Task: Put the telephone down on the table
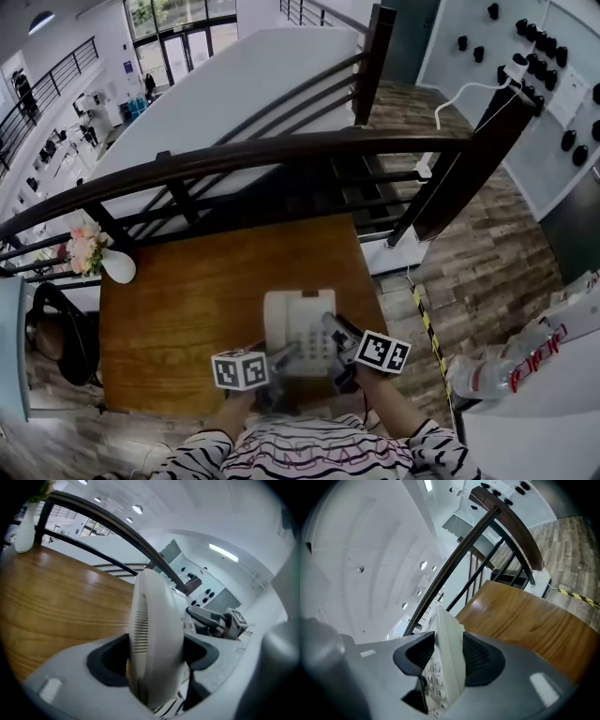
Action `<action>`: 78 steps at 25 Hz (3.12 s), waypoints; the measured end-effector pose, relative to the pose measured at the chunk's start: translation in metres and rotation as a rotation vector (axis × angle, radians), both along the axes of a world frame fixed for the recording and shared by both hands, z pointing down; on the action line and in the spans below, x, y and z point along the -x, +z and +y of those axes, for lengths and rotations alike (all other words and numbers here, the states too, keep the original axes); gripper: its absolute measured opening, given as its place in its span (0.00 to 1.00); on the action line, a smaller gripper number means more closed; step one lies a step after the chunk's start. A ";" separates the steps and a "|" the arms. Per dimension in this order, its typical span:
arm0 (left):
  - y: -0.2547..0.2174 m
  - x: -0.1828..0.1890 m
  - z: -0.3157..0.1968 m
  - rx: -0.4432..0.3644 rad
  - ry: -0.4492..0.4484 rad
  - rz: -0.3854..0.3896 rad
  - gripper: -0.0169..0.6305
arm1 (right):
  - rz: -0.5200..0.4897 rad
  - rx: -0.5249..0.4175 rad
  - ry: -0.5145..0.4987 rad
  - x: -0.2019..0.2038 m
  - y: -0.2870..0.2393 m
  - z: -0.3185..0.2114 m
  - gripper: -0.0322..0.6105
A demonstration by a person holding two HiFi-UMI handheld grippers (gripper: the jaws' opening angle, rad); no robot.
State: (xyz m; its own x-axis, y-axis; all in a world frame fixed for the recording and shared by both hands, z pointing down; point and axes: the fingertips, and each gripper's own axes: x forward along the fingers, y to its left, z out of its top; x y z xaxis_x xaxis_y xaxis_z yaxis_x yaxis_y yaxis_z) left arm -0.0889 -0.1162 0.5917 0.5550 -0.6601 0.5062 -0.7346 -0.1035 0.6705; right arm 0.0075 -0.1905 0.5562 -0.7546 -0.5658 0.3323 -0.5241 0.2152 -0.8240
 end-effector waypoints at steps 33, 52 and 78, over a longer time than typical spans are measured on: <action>0.122 0.103 -0.354 0.095 -0.116 -0.027 0.54 | 0.074 0.019 -0.105 0.113 0.125 -0.366 0.33; 0.143 0.116 -0.394 0.111 -0.157 -0.089 0.56 | 0.075 0.050 -0.140 0.132 0.165 -0.409 0.35; 0.078 0.122 -0.318 -0.075 -0.159 -0.128 0.61 | 0.152 -0.110 0.004 0.083 0.093 -0.304 0.36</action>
